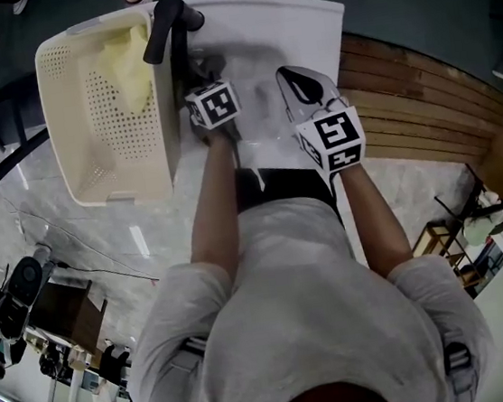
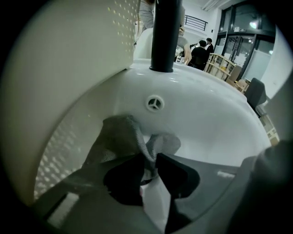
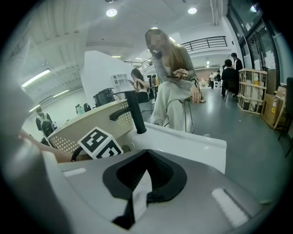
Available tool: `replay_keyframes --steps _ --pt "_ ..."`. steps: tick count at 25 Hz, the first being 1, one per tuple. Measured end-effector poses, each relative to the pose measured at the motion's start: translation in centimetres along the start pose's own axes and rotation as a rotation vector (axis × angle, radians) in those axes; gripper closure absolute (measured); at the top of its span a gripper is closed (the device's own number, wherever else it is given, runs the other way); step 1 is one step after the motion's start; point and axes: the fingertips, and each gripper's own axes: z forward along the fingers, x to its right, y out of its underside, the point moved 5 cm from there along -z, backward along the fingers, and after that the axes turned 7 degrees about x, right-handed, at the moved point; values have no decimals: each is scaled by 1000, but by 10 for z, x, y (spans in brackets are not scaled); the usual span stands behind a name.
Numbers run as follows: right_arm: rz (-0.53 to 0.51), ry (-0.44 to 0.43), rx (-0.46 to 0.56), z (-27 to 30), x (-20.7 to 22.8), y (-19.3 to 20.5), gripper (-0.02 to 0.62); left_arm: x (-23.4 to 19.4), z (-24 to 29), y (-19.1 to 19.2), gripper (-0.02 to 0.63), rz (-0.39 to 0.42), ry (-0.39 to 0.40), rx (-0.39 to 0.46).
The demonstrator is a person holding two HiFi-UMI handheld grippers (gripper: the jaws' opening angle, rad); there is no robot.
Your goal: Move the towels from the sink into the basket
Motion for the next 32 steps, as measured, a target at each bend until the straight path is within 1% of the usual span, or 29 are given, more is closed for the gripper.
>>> replay_keyframes --steps 2,3,7,15,19,22,32 --pt "-1 1 0 0 0 0 589 2 3 1 568 2 15 19" --pt "-2 2 0 0 0 0 589 5 2 1 575 0 29 31" --pt "-2 -2 10 0 -4 -4 589 12 -13 -3 578 4 68 54" --pt "-17 -9 50 -2 -16 -19 589 30 -52 -11 578 61 137 122" --pt "-13 3 75 -7 -21 -26 589 38 -76 -21 578 96 175 170" --pt "-10 14 96 -13 -25 -31 589 46 -93 -24 578 108 207 189" --pt "-13 40 162 -30 -44 -45 589 57 -152 -44 578 183 278 315"
